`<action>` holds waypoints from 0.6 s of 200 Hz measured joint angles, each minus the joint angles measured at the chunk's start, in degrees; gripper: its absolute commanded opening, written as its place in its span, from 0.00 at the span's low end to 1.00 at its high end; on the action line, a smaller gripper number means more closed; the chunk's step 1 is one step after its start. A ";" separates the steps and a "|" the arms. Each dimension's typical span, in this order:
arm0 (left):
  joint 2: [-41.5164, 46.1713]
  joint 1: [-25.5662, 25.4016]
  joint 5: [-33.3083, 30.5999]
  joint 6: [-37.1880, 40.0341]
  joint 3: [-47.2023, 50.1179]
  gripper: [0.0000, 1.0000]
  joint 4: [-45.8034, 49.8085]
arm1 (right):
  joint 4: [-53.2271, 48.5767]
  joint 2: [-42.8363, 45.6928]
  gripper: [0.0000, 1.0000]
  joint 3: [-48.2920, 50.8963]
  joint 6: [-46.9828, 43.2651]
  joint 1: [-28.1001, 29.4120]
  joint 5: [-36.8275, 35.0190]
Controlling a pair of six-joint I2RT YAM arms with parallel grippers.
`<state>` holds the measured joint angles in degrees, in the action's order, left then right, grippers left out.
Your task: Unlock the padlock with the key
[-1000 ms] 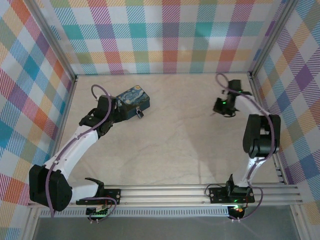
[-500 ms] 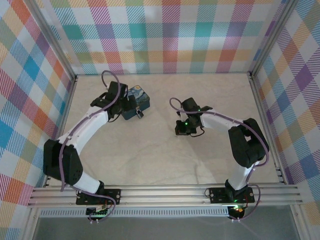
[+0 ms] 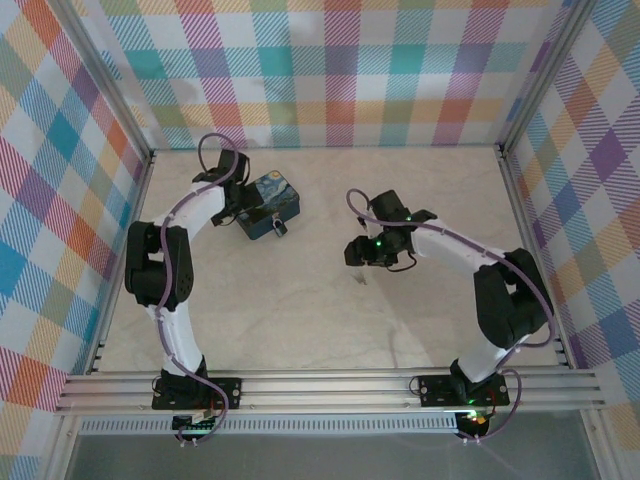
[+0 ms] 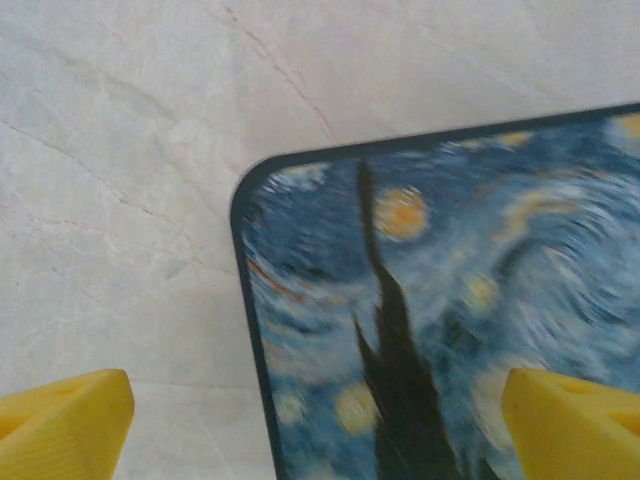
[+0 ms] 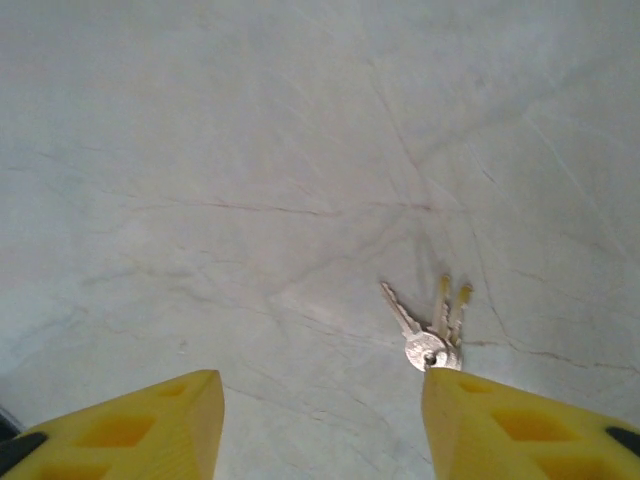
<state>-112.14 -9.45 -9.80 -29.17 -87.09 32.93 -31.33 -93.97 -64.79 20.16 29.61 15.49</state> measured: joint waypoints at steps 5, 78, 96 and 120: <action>-0.57 0.24 0.87 -0.04 -0.44 0.93 -0.20 | 0.00 0.35 0.57 -0.57 0.00 0.00 0.20; 7.96 -0.48 5.05 -1.18 12.48 0.88 -6.51 | 0.35 0.31 0.59 -2.75 0.61 -0.74 1.14; 13.92 -2.75 5.09 -2.14 19.10 0.88 -5.86 | 0.35 -0.63 0.58 -3.67 0.83 -0.83 1.38; 21.49 -6.99 4.68 -4.39 26.29 0.88 -3.15 | 0.33 -2.14 0.57 -4.98 1.25 -1.07 1.66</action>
<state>-90.65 -16.45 -5.13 -33.56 -60.80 29.78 -31.00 -96.12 -69.78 21.41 28.53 17.15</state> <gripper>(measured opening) 0.882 0.574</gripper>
